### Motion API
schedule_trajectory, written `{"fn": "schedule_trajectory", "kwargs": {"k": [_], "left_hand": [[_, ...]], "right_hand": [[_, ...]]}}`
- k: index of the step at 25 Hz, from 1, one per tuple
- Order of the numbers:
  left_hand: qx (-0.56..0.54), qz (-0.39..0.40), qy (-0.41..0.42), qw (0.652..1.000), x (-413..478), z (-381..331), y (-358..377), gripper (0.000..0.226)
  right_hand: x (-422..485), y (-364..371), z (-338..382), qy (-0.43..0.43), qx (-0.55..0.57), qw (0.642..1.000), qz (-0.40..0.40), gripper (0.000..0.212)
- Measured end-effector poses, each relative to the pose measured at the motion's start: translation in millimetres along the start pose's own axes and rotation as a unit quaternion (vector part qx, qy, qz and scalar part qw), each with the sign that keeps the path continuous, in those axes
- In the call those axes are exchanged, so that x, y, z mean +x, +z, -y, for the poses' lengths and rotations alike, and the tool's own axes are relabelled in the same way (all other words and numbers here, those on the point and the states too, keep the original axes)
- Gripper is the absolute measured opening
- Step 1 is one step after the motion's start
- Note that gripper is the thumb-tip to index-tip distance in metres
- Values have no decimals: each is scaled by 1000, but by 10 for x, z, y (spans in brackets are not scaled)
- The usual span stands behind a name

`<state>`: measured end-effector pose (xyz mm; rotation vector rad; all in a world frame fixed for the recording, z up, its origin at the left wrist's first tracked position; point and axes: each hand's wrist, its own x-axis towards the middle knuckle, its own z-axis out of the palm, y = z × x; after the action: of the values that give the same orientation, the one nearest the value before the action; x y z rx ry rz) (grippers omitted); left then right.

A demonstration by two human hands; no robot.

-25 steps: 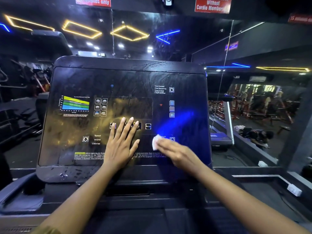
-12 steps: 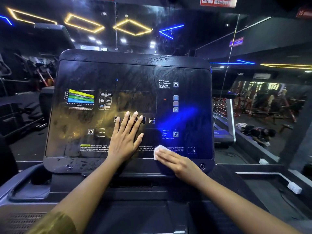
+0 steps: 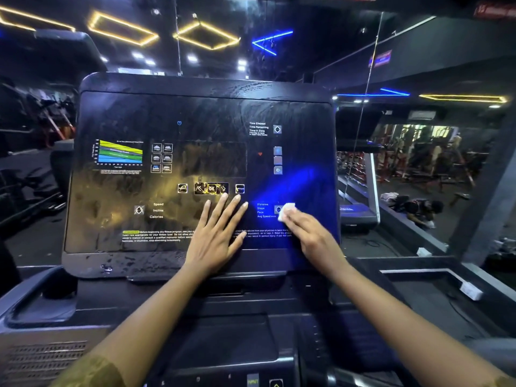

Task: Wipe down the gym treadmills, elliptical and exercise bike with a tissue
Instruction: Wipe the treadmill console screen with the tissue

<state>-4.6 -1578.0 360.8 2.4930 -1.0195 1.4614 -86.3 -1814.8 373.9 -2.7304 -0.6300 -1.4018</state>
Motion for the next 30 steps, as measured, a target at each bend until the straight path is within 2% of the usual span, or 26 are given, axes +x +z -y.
{"fn": "schedule_trajectory", "kwargs": {"k": [3,5,7,10,13,16,21,23,26,30], "left_hand": [[8,-3,4,1000,-8,21,13,60],[7,1,4,1000,-16,6,10,60],[2,1,0,1000,-14,1,7,60],[0,6,-5,1000,-17,-1,-2,60],[0,5,-5,1000,-21,2,-4,60],[1,4,-4,1000,-24,1,1,60],[8,2,-1,1000,-29,5,3,60],[10,-1,-1,1000,-29,-2,6,60],[4,-5,3,1000,-28,-1,4,60],[2,-9,3,1000,-33,0,0,60]], "right_hand": [[-377,92,227,-102,-25,993,47,46],[-448,51,248,-136,-33,989,53,44],[-332,-48,166,-113,-30,993,35,42],[33,-218,-158,13,-30,999,-31,40],[165,-302,-392,86,-51,995,-25,46],[-175,-230,-315,64,-48,997,-7,45],[-828,-245,-165,-29,-35,998,39,51],[-675,-325,-300,1,-29,999,26,52],[-164,-396,-521,54,-56,997,-15,43],[-85,-352,-609,44,-91,995,4,44]]}}
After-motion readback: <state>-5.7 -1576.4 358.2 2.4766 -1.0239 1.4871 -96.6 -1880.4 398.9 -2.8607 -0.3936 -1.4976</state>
